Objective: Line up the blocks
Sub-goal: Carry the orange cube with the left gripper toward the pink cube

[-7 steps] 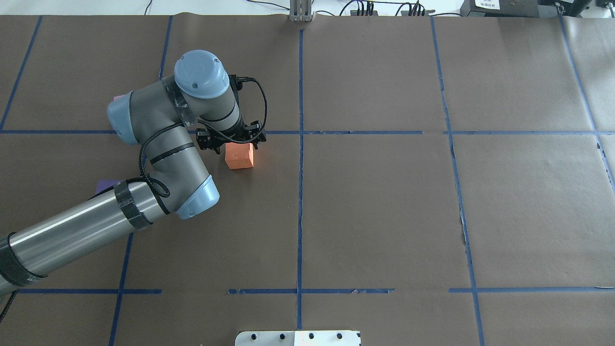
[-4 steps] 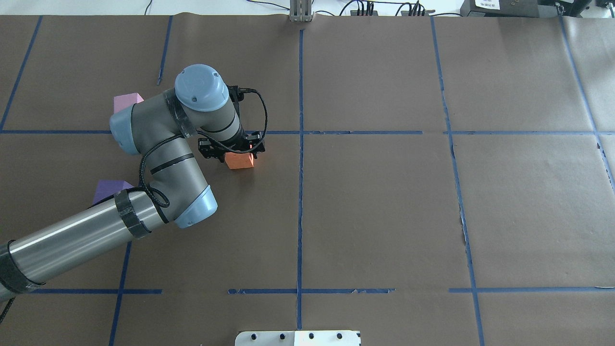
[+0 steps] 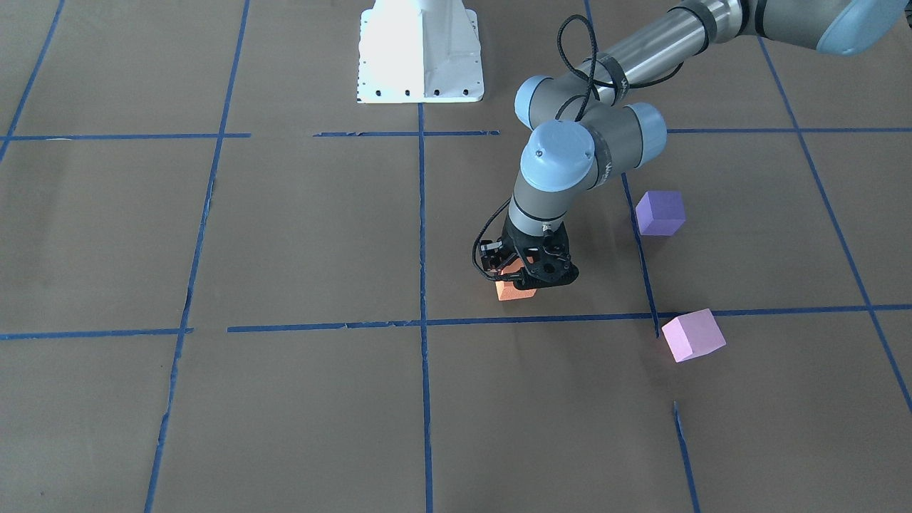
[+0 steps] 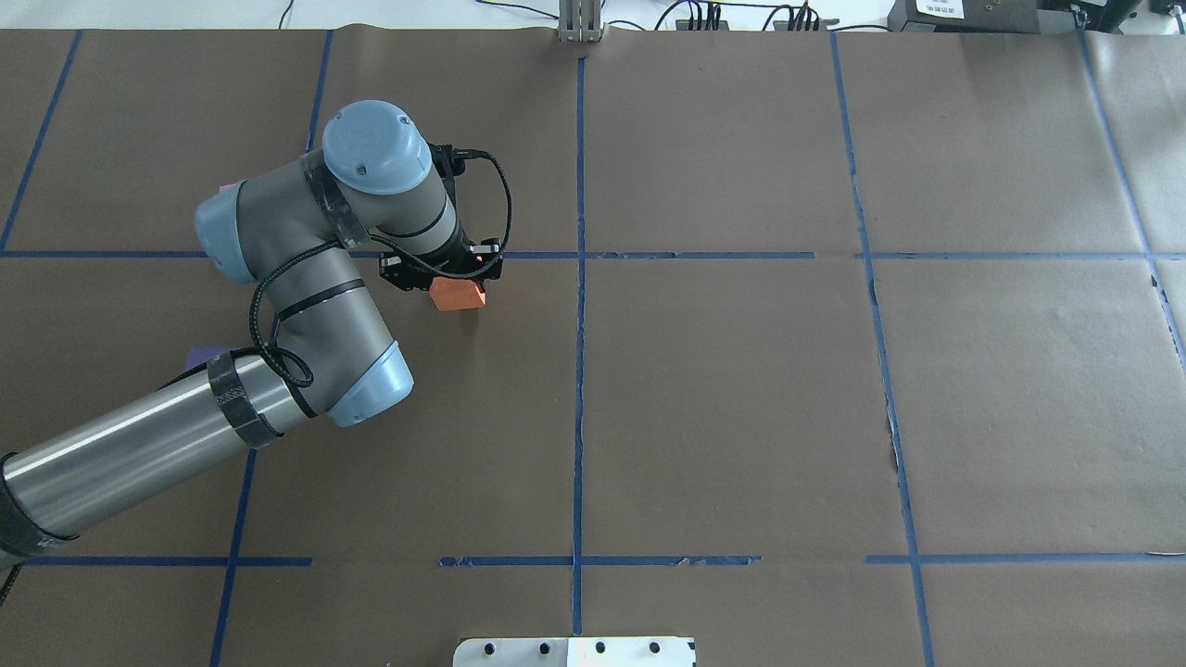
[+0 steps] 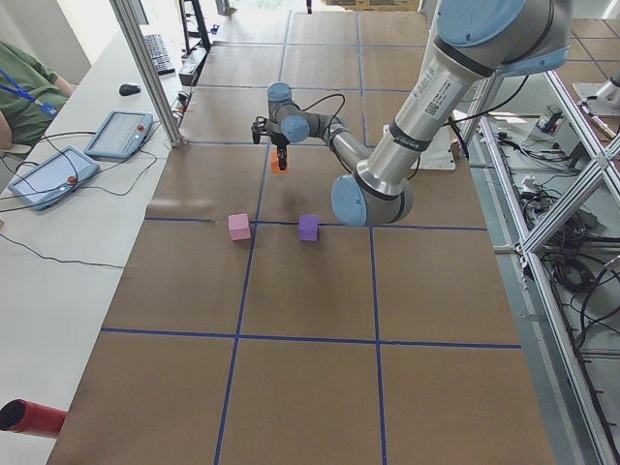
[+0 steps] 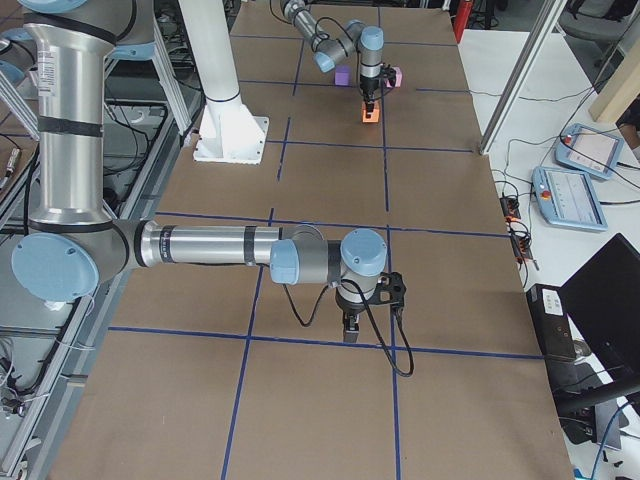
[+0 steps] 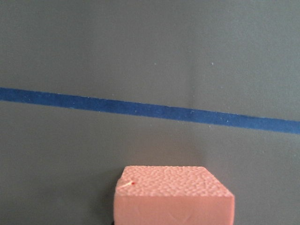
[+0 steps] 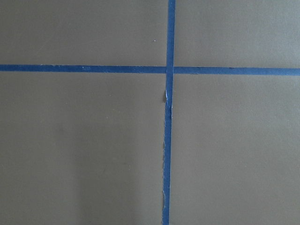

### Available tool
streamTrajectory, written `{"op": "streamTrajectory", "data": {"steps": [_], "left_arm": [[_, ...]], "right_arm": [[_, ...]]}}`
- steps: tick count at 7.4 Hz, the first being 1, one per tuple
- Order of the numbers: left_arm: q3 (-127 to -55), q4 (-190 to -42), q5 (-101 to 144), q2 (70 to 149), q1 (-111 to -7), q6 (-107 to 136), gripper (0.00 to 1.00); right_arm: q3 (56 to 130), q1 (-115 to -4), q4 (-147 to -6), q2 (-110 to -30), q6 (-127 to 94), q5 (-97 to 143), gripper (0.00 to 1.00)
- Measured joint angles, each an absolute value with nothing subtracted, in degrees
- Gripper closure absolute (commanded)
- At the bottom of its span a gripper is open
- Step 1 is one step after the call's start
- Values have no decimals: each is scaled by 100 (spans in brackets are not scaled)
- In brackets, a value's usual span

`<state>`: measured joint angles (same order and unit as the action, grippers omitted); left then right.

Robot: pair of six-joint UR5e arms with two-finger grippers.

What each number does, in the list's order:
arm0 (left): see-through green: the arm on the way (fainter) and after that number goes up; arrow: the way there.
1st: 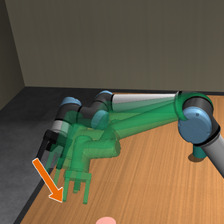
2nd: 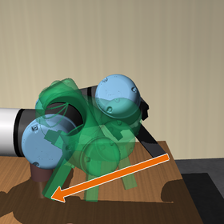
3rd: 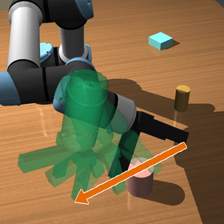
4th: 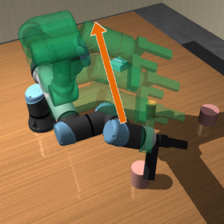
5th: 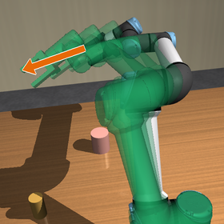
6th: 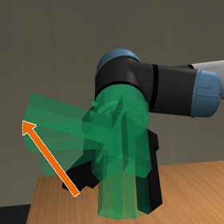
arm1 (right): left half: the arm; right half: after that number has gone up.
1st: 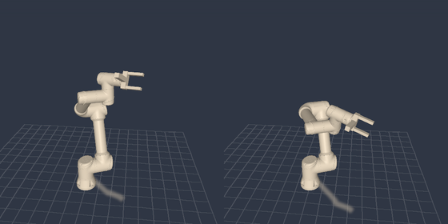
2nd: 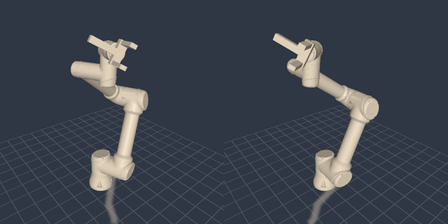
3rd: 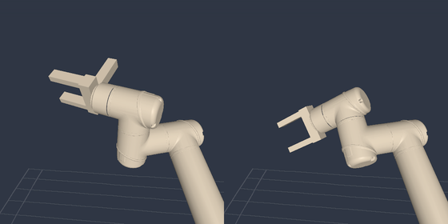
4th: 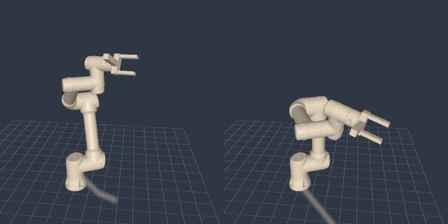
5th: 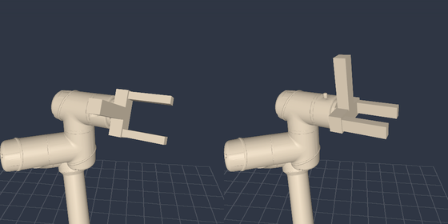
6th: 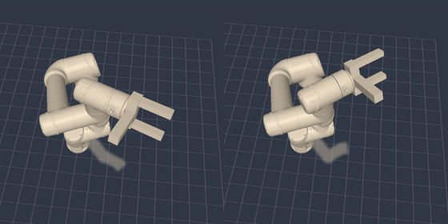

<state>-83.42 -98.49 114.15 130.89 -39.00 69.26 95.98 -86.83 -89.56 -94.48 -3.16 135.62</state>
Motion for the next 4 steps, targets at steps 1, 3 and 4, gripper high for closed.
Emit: {"op": "streamTrajectory", "data": {"steps": [1, 3, 4], "left_arm": [[-8611, -9550, 11469, 13069, -4013, 6871, 100], [-9303, -9107, 11834, 12682, -4281, 6627, 100], [-9554, -9136, 11945, 12358, -4383, 6471, 100]], "right_arm": [[9598, -8682, -8956, -9448, -316, 13562, 0], [9598, -8680, -8957, -9448, -316, 13562, 0], [9598, -8679, -8959, -9448, -316, 13562, 0]]}}
